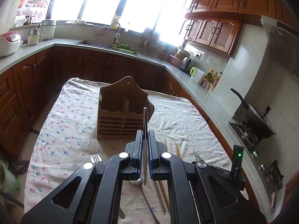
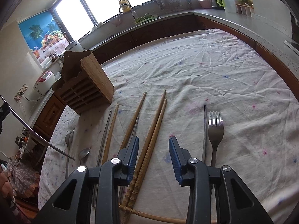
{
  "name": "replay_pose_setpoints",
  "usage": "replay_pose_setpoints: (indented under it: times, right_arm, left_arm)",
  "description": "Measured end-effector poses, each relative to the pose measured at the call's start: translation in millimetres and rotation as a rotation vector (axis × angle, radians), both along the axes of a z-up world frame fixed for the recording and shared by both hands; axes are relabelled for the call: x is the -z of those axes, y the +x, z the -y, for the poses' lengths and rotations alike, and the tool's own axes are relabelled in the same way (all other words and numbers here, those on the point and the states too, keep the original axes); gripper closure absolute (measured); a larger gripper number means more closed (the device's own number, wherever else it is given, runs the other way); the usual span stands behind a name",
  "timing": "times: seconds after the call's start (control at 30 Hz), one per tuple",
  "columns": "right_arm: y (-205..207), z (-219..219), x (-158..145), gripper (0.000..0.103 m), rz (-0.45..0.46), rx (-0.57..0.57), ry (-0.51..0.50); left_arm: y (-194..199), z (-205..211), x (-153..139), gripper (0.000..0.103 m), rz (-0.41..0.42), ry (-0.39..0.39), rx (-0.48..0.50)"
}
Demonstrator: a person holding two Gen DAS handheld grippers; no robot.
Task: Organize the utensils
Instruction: 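Lift and carry both held chopsticks over the wooden utensil holder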
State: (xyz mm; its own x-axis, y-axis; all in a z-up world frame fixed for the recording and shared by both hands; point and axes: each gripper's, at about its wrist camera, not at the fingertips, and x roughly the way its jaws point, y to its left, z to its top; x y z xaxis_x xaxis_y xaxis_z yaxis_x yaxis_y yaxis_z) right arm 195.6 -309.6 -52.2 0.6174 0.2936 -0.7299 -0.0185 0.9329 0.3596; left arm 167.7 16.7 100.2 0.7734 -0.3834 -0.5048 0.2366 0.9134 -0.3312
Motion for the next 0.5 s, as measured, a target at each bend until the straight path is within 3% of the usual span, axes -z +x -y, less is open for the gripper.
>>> replay_pose_setpoints:
  times: [0.27,0.5]
  right_arm:
    - [47,-17,32,0.071,-0.090,-0.017,-0.114]
    - [60,-10,34,0.080,-0.096,0.012,-0.164]
  left_arm:
    - [11,3,3,0.099,-0.010,-0.001,0.013]
    - [22,-1,10,0.099,-0.031,-0.013,0.010]
